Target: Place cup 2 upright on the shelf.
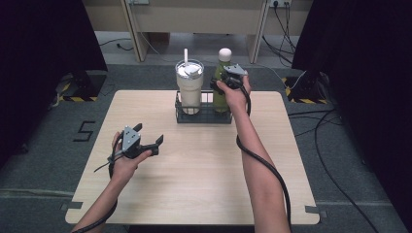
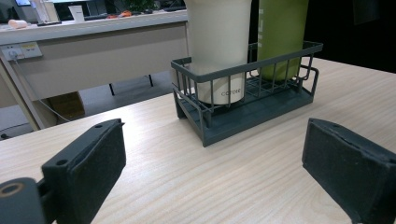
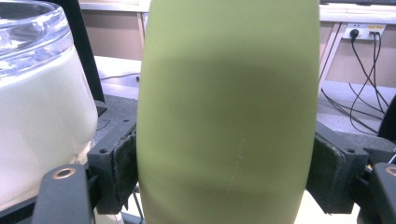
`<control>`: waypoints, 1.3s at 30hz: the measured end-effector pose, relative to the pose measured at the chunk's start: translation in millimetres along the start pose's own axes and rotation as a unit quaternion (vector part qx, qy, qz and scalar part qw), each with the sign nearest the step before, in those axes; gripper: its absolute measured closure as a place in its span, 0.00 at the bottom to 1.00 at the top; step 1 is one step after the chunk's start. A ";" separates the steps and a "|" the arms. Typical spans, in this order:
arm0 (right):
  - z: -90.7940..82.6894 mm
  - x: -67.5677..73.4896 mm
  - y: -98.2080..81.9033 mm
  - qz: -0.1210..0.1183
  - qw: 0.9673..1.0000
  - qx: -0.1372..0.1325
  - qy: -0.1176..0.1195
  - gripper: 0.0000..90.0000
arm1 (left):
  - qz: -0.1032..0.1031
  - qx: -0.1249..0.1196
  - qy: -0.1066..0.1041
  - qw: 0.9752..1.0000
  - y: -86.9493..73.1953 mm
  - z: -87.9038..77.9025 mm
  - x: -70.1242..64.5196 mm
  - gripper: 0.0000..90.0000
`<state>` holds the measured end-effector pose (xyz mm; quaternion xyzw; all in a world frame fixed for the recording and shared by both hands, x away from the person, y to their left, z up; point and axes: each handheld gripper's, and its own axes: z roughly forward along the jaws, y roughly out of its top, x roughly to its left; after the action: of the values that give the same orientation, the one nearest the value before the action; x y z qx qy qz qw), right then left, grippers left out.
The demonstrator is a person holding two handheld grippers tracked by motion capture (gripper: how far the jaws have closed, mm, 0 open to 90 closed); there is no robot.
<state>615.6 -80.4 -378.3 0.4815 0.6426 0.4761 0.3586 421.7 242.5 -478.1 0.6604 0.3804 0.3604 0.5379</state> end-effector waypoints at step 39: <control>-28.3 -4.4 -13.1 -0.021 0.999 -0.001 0.026 0.09 | 0.001 -0.001 0.001 1.000 0.6 -0.8 -1.1 0.06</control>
<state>587.2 -93.2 -382.6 0.4550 0.6612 0.4816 0.3520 420.5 241.9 -477.5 0.6600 0.3800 0.3617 0.5377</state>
